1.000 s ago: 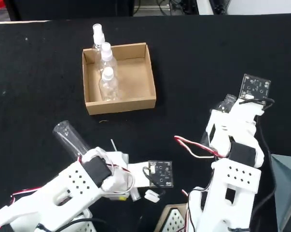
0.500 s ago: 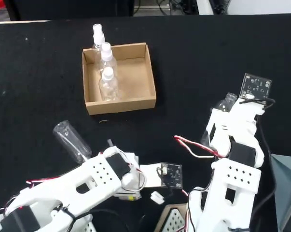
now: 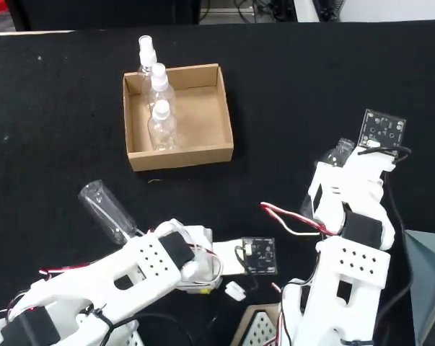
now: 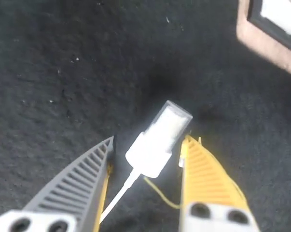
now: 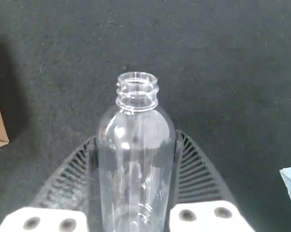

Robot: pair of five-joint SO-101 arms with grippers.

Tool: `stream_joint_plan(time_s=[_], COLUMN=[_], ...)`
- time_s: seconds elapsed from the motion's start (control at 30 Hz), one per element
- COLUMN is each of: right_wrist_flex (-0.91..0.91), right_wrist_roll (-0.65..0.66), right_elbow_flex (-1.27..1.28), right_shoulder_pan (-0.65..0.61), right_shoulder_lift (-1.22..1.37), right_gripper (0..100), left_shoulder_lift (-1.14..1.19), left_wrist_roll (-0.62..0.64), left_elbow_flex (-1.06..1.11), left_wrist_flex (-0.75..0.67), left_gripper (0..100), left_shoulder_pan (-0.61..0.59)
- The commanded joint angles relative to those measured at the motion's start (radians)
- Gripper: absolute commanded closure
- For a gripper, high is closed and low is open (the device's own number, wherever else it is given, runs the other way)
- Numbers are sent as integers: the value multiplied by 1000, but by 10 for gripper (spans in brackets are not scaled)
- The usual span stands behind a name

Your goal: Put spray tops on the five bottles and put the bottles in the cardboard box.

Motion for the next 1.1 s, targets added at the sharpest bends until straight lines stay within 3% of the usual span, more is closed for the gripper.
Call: stream_joint_plan(time_s=[0.0,0.27,0.43,0.67,0.83,1.07], right_wrist_flex=[-29,-29,-29,-29,-29,-29], right_wrist_roll=[-6,-6,-6,-6,-6,-6], right_elbow_flex=[-28,-27,-27,-27,-27,-27], right_shoulder_pan=[17,17,17,17,17,17], right_shoulder_lift=[-33,-33,-33,-33,-33,-33], right_gripper=[946,946,946,946,946,946], left_shoulder_lift=[0,0,2,2,2,2], left_wrist_roll=[18,18,17,25,110,112], left_elbow_flex=[-16,-16,-16,-16,-47,-90], left_wrist_flex=[-17,-14,-17,-11,-9,18], left_gripper=[799,801,883,892,892,892], left_shoulder_pan=[-16,-61,-59,-62,-134,-219])
